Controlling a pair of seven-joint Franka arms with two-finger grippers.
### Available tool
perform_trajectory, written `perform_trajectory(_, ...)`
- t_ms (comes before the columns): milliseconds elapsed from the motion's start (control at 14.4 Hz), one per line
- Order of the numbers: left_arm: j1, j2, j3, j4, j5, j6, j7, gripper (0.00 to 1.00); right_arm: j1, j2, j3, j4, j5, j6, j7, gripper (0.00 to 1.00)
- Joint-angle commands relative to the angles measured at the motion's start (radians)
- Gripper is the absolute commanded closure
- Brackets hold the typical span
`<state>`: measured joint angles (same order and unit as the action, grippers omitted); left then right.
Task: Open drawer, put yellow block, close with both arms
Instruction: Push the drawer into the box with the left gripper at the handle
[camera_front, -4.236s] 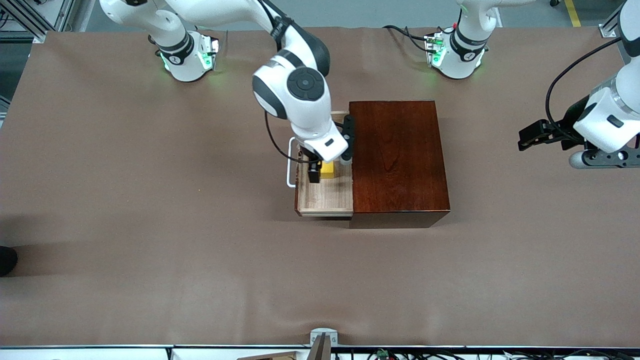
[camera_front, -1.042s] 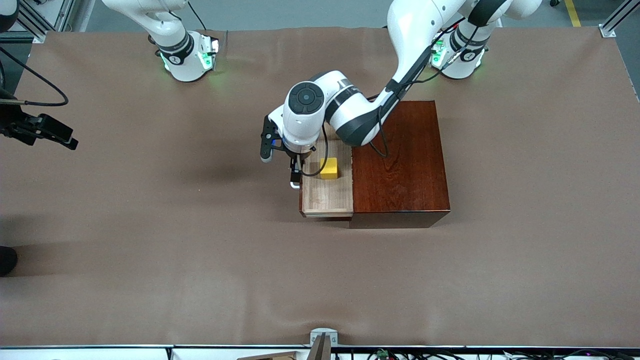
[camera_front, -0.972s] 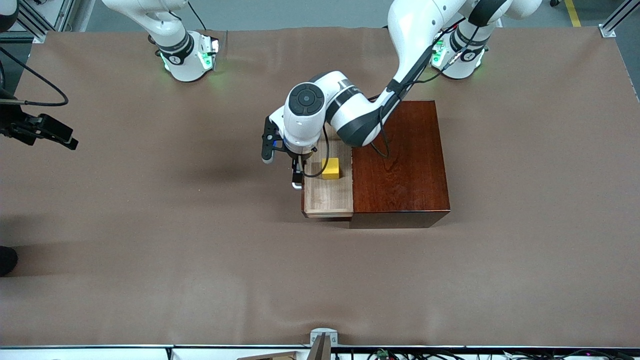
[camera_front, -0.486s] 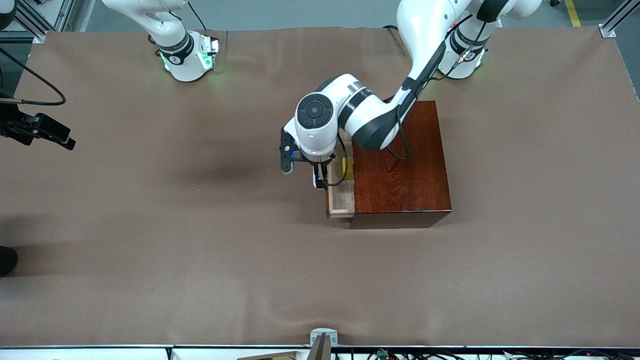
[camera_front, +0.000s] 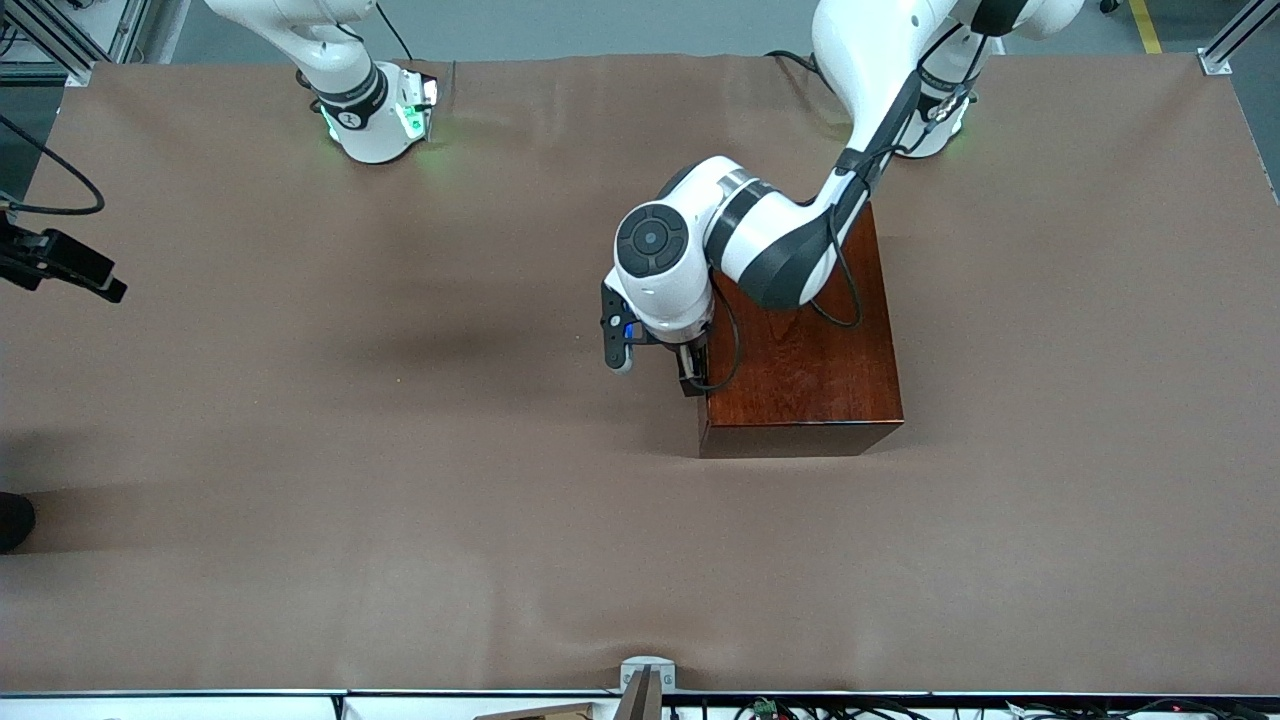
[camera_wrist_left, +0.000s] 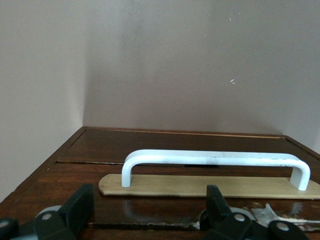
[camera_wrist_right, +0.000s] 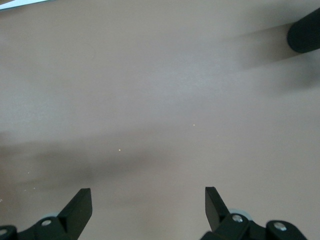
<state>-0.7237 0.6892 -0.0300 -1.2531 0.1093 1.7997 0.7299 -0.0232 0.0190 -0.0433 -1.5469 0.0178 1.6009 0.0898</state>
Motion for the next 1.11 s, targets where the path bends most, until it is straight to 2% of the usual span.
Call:
perform_trajectory(0,0.013,-0.034,0.025,-0.022,0.069,-0.042,0.006,0.00,0.046,0.009,0.011,0.030,-0.002,-0.001,0.018,0.00)
perform_trajectory(417,0.012,-0.007,0.059,-0.028,0.093,-0.043,0.006,0.00,0.048,0.022,0.011,0.051,0.001,-0.004,0.008,0.00)
perform_trajectory(764,-0.005,-0.016,0.036,-0.014,0.076,-0.013,-0.021,0.00,0.055,0.036,0.013,0.105,0.004,0.037,0.017,0.00)
perform_trajectory(972,-0.006,-0.052,-0.031,-0.014,0.060,0.108,-0.188,0.00,0.058,0.039,0.011,0.110,-0.002,0.034,0.008,0.00)
perform_trajectory(1042,-0.005,-0.068,-0.039,-0.014,0.009,0.110,-0.311,0.00,0.060,0.038,0.011,0.110,-0.005,0.030,0.008,0.00)
